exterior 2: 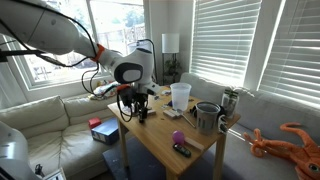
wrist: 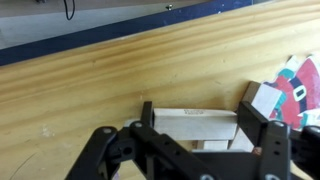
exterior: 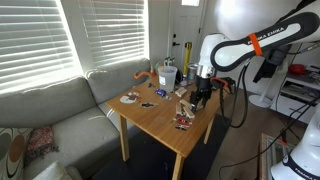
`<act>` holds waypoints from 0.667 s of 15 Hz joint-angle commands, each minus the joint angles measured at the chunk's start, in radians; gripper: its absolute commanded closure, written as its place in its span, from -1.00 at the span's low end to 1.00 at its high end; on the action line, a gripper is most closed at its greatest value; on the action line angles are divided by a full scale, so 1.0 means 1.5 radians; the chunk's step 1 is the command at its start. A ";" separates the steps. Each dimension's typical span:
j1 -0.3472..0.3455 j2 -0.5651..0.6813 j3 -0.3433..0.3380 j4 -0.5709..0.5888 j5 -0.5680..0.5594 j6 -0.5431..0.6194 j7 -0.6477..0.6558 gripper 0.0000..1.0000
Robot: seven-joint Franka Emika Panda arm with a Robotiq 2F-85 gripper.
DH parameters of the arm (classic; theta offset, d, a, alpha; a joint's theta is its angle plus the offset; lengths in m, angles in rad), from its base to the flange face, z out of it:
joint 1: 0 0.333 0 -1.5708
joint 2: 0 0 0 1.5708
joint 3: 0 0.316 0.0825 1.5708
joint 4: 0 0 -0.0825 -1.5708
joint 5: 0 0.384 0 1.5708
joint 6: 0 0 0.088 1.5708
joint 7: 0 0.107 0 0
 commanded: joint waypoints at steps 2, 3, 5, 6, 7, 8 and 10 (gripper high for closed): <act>0.000 0.013 0.007 0.016 0.009 -0.027 0.023 -0.19; -0.001 0.013 0.007 0.016 0.006 -0.026 0.028 -0.19; -0.002 0.013 0.008 0.014 0.001 -0.020 0.037 -0.19; -0.002 0.013 0.009 0.013 0.000 -0.019 0.040 -0.19; -0.003 0.014 0.009 0.013 -0.001 -0.018 0.043 -0.19; -0.003 0.014 0.009 0.014 -0.001 -0.018 0.046 -0.19; -0.004 0.016 0.009 0.014 -0.005 -0.021 0.052 -0.19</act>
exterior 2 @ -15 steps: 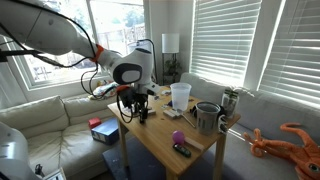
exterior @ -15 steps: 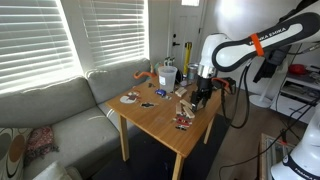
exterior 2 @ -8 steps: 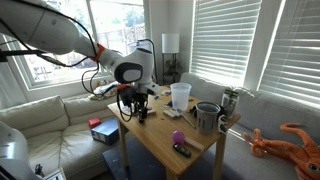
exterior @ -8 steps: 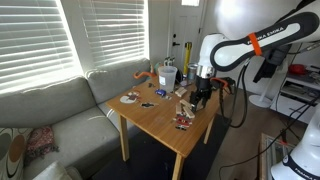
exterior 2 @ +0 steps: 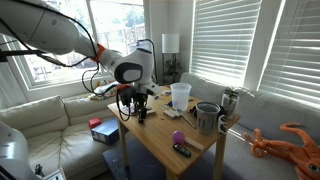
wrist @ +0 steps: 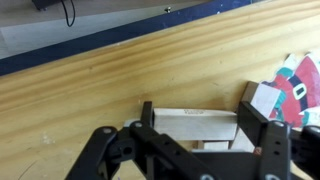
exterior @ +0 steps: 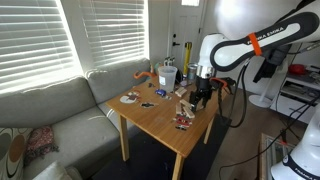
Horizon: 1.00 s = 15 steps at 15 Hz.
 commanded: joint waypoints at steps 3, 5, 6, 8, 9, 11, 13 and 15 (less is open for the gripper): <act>-0.004 0.014 0.007 0.011 -0.008 -0.014 0.026 -0.19; -0.004 0.015 0.008 0.012 -0.012 -0.015 0.028 -0.19; -0.004 0.016 0.008 0.012 -0.014 -0.016 0.028 -0.19; -0.005 0.016 0.009 0.012 -0.020 -0.018 0.028 -0.19; -0.005 0.016 0.008 0.012 -0.022 -0.019 0.028 -0.19; -0.006 0.016 0.008 0.012 -0.023 -0.018 0.028 -0.19; -0.006 0.017 0.008 0.012 -0.025 -0.017 0.028 -0.19; -0.005 0.017 0.007 0.012 -0.021 -0.015 0.026 -0.51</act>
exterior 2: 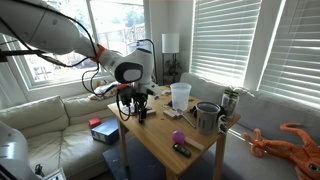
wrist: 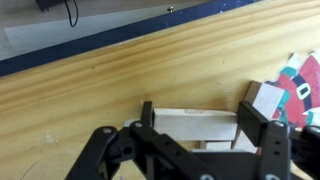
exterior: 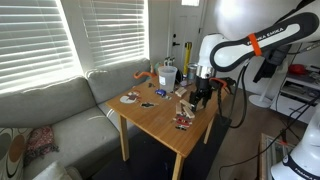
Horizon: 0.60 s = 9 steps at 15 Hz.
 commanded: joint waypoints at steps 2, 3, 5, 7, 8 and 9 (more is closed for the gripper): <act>-0.003 0.010 0.004 0.010 -0.004 -0.014 0.003 -0.91; -0.002 0.006 0.003 0.008 0.001 -0.015 -0.002 -0.96; -0.001 -0.007 0.004 0.003 0.002 -0.020 -0.004 -1.00; -0.002 -0.022 0.005 -0.003 -0.002 -0.024 0.002 -1.00; -0.001 -0.027 0.006 -0.004 -0.003 -0.027 0.004 -1.00; 0.000 -0.033 0.006 -0.005 0.001 -0.035 0.004 -1.00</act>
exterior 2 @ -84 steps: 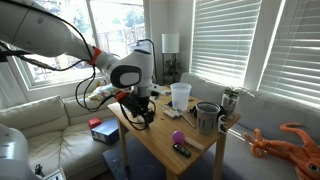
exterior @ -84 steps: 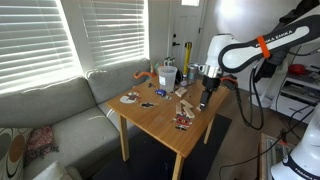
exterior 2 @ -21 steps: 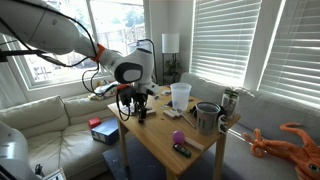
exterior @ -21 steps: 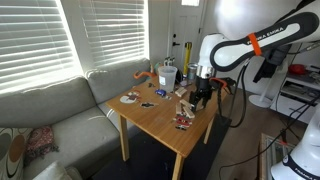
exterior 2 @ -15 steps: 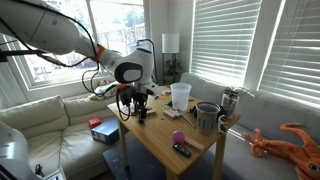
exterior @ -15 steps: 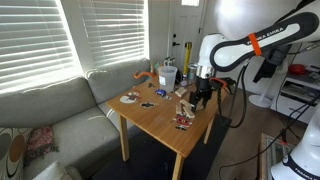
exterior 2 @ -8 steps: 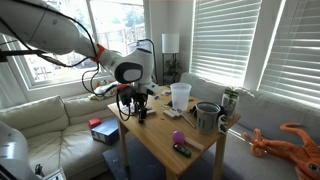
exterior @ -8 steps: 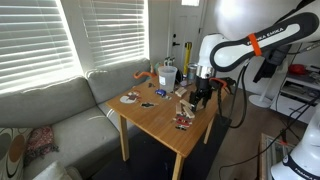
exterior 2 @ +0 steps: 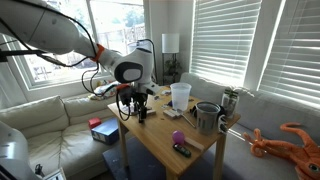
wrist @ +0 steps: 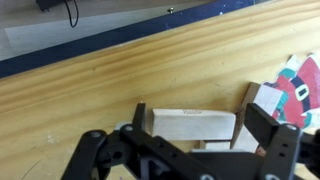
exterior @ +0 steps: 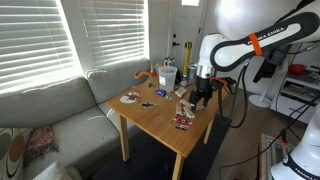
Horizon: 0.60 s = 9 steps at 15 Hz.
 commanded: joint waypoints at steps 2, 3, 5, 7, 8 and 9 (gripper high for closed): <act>-0.003 -0.009 0.004 0.001 0.001 -0.013 -0.001 -1.00; -0.003 -0.013 0.004 0.000 0.001 -0.014 -0.001 -1.00; -0.004 -0.013 0.004 -0.001 0.001 -0.014 -0.001 -1.00; -0.004 -0.015 0.003 -0.001 0.006 -0.016 0.003 -1.00; -0.001 -0.021 0.005 -0.001 0.017 -0.018 0.012 -1.00; 0.000 -0.028 0.009 0.000 0.019 -0.028 0.029 -1.00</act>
